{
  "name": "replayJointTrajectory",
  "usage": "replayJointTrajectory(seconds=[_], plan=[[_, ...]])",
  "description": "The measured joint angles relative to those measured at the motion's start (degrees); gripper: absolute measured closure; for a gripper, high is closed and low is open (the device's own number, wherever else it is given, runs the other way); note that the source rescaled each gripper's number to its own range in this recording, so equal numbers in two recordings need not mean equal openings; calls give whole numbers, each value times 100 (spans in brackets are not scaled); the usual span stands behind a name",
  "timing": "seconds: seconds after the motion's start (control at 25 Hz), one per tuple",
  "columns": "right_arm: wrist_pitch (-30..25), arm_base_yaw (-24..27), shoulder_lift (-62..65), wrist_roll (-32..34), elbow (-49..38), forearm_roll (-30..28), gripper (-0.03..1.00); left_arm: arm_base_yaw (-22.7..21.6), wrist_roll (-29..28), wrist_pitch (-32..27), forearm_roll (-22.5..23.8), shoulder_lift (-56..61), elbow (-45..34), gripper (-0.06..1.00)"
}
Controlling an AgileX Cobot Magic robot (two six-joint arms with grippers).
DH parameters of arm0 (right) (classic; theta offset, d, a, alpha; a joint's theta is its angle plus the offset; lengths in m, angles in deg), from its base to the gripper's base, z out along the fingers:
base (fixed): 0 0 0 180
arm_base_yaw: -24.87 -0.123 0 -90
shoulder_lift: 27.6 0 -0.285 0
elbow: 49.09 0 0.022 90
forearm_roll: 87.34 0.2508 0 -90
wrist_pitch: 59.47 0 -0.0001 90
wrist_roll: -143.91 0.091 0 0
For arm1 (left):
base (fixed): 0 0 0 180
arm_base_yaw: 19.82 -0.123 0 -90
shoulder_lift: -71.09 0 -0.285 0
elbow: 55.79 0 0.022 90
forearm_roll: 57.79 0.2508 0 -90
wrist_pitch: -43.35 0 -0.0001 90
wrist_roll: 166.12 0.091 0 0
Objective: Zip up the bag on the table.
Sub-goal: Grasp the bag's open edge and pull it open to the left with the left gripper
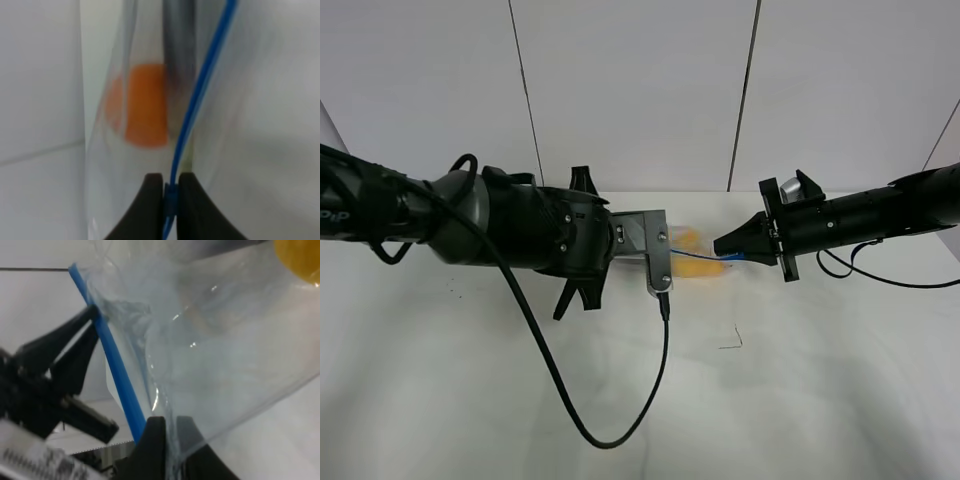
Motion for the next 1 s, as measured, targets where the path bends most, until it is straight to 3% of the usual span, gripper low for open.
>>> replayJointTrajectory(seconds=[1.0], plan=[[0, 0, 0, -23, 0, 35, 97, -946, 27, -197, -156, 0, 0, 94]])
